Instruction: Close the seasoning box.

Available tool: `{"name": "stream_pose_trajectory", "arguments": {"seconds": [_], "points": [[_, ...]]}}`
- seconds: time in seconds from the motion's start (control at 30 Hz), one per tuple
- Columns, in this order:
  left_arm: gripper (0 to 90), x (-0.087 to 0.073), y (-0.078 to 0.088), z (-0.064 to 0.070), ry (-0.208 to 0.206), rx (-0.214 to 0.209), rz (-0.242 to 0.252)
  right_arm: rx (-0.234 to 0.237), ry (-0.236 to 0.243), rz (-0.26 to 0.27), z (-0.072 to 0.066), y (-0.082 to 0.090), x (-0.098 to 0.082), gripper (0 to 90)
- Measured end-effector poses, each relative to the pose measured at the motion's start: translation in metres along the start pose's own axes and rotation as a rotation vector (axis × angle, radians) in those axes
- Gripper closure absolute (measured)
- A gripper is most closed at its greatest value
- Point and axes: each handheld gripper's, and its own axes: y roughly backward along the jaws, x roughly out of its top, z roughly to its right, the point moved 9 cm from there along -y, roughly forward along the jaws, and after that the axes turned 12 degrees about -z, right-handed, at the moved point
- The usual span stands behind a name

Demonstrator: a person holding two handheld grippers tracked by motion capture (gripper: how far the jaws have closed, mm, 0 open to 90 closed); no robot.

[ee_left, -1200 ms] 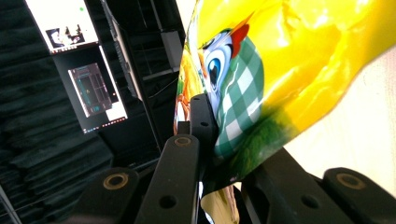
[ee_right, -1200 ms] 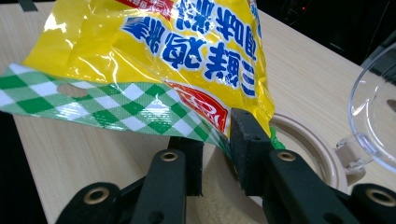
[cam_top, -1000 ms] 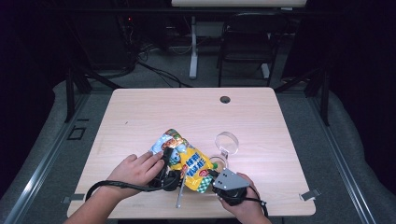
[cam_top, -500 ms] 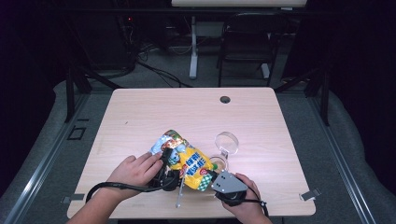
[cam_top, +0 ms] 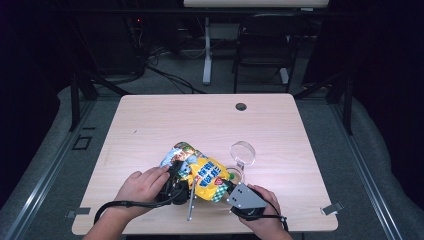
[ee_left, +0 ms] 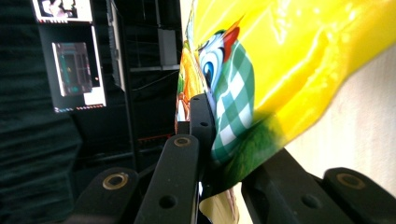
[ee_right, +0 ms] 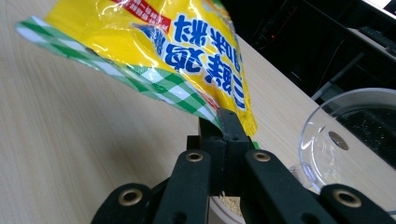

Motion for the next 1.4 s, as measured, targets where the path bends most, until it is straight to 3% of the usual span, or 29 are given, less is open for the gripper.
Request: {"name": "stream_pose_trajectory", "arguments": {"seconds": [0.4,0.57,0.77,1.4], "points": [[86.2,-0.001,-0.001,0.007,0.053,-0.049,0.007,-0.024,0.002,0.013,0.003,0.003,0.004,90.0],[86.2,-0.001,-0.003,0.013,0.105,-0.107,0.022,-0.027,-0.003,0.018,0.005,0.004,0.005,90.0],[85.9,0.001,-0.006,0.020,0.155,-0.141,0.041,-0.030,0.000,0.013,0.005,0.003,0.004,90.0],[84.0,0.001,-0.010,0.037,0.252,-0.256,0.061,-0.035,0.001,0.018,0.005,0.002,0.006,90.0]]}}
